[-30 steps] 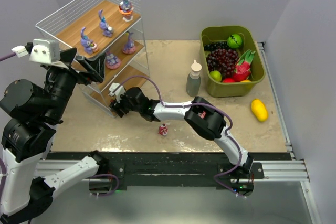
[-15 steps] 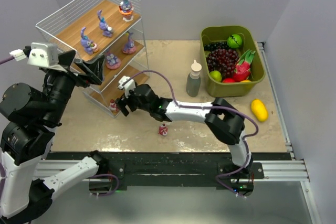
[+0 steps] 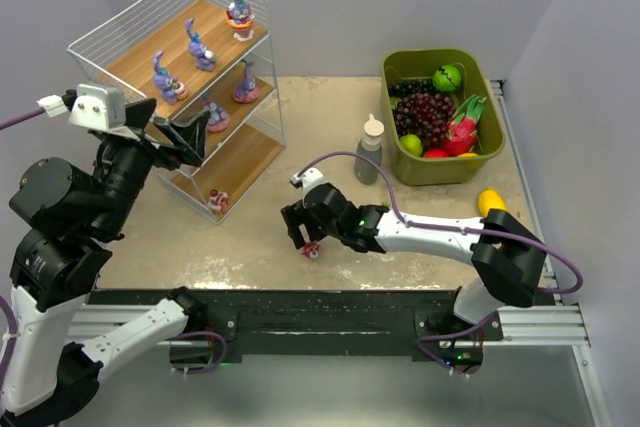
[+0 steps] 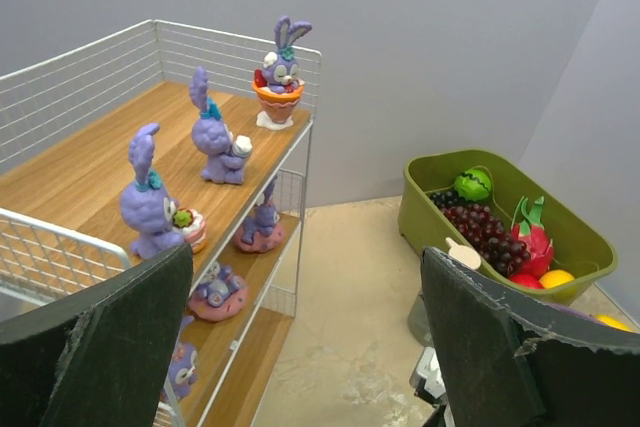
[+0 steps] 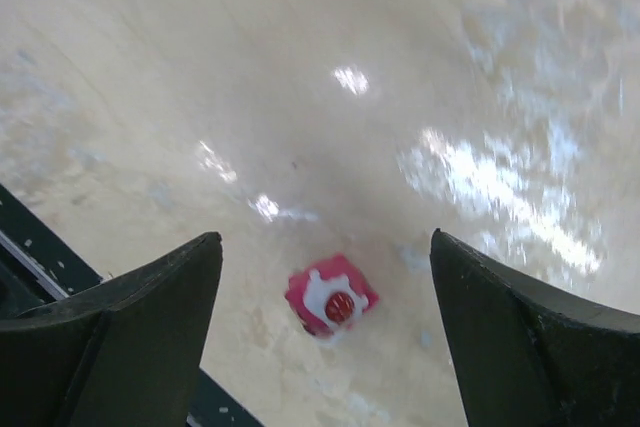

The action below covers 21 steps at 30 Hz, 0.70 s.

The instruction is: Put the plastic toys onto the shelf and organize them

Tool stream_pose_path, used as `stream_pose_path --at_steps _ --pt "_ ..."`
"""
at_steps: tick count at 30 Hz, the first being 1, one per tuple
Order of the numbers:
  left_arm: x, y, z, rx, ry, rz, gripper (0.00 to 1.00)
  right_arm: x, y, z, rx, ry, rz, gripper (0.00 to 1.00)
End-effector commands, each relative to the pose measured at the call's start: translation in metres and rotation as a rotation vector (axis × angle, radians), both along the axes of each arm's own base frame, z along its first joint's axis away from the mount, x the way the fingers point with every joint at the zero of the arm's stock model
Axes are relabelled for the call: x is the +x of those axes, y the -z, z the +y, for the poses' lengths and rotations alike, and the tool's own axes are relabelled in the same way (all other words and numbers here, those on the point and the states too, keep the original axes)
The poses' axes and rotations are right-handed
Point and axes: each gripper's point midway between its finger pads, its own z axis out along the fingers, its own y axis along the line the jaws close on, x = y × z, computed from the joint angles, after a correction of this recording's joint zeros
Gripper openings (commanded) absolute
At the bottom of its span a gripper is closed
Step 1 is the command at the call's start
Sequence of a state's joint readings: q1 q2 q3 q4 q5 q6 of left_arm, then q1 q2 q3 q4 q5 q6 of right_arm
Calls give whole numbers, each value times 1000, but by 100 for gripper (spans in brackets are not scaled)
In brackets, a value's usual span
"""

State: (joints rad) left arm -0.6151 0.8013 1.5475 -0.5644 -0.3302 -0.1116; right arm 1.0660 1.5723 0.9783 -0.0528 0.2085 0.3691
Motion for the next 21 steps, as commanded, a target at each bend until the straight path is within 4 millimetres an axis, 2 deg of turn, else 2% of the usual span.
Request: stream_pose_path --at_steps 1,8,11,14,15,21 --pt "7 -3 -15 -6 49 -19 100 -15 16 -22 -30 144 107 88" --pt "13 5 -27 12 85 3 100 -32 45 -20 -41 76 108 85" --pt "14 4 -29 14 92 2 100 -31 57 -17 -72 47 82 81" --pt "14 4 -29 16 93 1 100 -31 71 -21 -115 52 73 80" --pt "14 4 -29 16 90 1 100 -27 70 -16 -93 62 53 79" --pt "13 0 -26 9 81 -5 100 -23 86 -17 -100 52 24 71"
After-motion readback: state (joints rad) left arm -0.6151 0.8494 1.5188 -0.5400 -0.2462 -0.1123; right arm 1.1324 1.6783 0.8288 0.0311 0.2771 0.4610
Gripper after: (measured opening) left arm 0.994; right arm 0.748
